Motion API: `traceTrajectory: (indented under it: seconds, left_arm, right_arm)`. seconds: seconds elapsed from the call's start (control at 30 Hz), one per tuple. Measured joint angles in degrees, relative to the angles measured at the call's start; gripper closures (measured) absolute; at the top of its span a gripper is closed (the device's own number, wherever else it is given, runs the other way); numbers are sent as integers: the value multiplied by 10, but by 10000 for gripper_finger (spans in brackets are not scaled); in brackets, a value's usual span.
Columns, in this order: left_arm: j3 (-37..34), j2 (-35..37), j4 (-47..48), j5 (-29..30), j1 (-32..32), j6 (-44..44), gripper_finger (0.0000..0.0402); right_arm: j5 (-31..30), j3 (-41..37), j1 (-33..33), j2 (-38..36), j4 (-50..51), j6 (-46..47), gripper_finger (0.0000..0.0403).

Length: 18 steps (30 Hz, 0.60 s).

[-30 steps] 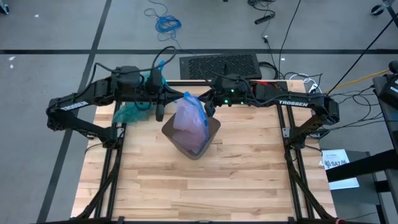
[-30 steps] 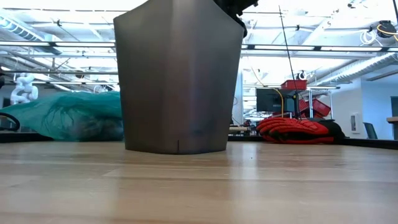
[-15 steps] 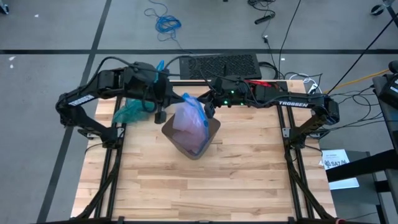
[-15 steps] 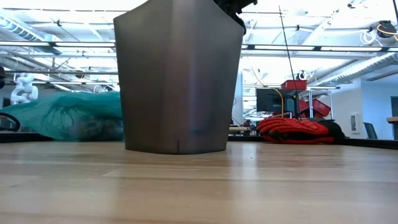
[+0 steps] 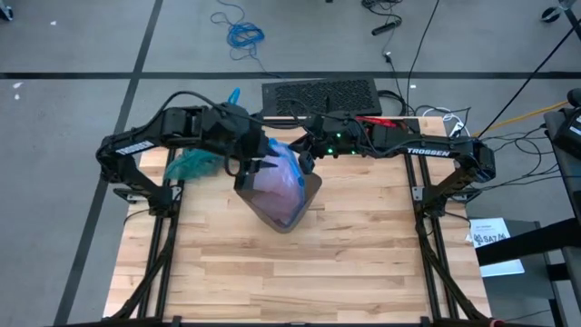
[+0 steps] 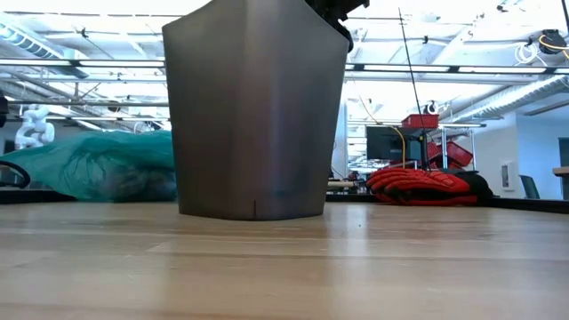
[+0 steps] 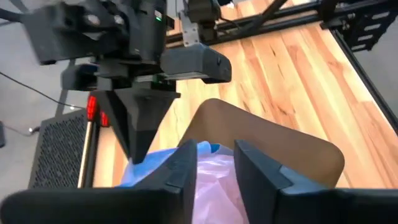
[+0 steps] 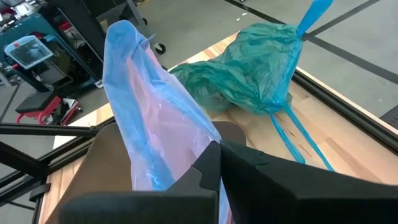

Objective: Place trash/remove bag and relplace
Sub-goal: Insert a new pink trash bag into the black trash bin

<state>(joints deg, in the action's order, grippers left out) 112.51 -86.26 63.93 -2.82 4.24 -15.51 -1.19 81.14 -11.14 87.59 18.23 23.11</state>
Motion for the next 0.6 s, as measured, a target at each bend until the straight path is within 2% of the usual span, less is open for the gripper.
traceTrajectory:
  seconds: [0.2,0.33,0.6]
  left_arm:
    - [0,-9,1,2,-2,0,264]
    - [0,-15,3,33,-3,-1,262]
    - [0,-33,17,57,-5,-32,262]
  right_arm:
    - [0,0,0,0,0,0,403]
    - [0,0,0,0,0,0,403]
    - [0,0,0,0,0,0,403]
